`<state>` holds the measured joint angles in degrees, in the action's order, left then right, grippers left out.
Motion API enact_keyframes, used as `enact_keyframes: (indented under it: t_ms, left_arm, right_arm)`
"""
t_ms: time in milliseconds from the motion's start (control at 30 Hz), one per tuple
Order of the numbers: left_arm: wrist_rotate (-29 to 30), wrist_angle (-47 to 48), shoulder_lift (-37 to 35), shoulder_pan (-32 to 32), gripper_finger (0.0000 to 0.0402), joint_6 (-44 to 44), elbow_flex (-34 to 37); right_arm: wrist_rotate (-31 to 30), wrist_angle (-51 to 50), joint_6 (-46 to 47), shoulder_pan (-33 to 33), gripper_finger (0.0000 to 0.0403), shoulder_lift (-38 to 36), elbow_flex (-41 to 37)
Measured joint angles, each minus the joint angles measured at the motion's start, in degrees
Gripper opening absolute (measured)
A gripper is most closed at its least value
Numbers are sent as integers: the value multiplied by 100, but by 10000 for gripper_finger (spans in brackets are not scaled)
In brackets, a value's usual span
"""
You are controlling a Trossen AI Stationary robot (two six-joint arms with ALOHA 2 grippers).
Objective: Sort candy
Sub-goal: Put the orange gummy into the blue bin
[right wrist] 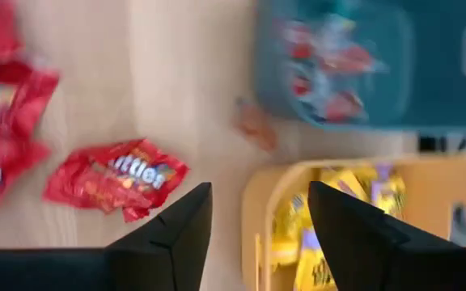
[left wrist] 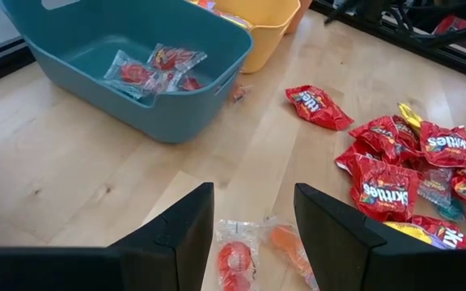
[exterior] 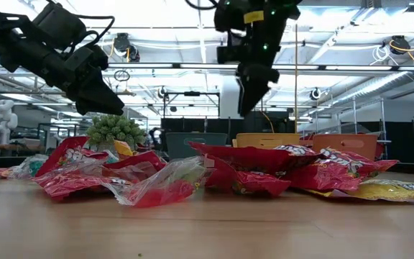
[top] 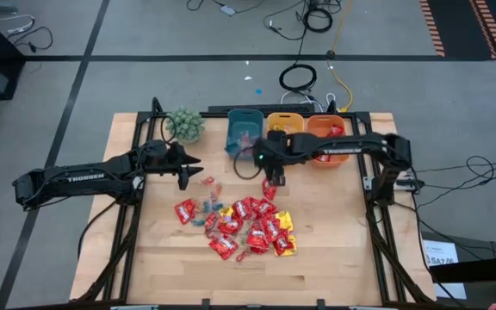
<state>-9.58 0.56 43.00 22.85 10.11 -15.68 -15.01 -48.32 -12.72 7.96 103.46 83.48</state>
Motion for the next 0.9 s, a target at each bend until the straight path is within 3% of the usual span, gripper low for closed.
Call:
enact_keyframes:
  t_ms: [233,333,500,900]
  left_arm:
    - [1,2,0,0,181,0,0]
    - [2,2,0,0,181,0,0]
    - [1,23,0,0,181,2,0]
    - [2,57,0,0,181,1,0]
  right_arm:
    - [-40,285,-1157,-211,158,681,-1]
    - [-550,440,-1481,-293,141,977,-2]
    - [-1158,628,-1607,-322,118,1352,-2]
    - [-1165,1557,-1700,-186,97,1536,2]
